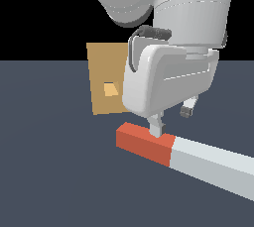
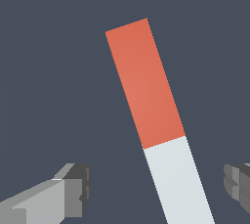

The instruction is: Insert the peg into the horizontal hole in a box.

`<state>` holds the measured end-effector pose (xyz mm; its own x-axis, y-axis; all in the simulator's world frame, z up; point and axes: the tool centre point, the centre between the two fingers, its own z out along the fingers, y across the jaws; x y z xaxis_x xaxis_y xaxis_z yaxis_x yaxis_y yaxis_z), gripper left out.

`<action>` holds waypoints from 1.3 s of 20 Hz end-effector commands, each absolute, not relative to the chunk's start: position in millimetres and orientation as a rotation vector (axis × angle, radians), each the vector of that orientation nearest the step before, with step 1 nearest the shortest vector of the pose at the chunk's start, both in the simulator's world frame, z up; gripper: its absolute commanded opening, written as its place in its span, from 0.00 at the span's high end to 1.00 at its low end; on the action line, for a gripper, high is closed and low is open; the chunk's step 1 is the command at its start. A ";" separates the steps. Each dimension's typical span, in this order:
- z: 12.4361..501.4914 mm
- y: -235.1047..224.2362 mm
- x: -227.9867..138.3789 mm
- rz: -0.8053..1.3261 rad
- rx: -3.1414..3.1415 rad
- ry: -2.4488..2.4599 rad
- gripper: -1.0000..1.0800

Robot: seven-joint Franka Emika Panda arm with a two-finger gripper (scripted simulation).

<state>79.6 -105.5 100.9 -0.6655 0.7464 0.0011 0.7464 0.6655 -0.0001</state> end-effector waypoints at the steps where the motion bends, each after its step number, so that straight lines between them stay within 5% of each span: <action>1: 94.8 -109.4 90.3 -0.001 -1.188 -2.907 0.04; 26: 70.4 -115.5 134.3 0.000 -0.818 -3.033 0.04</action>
<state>134.4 -115.5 71.5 -0.8643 0.5030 0.0000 0.5030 0.8643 0.0001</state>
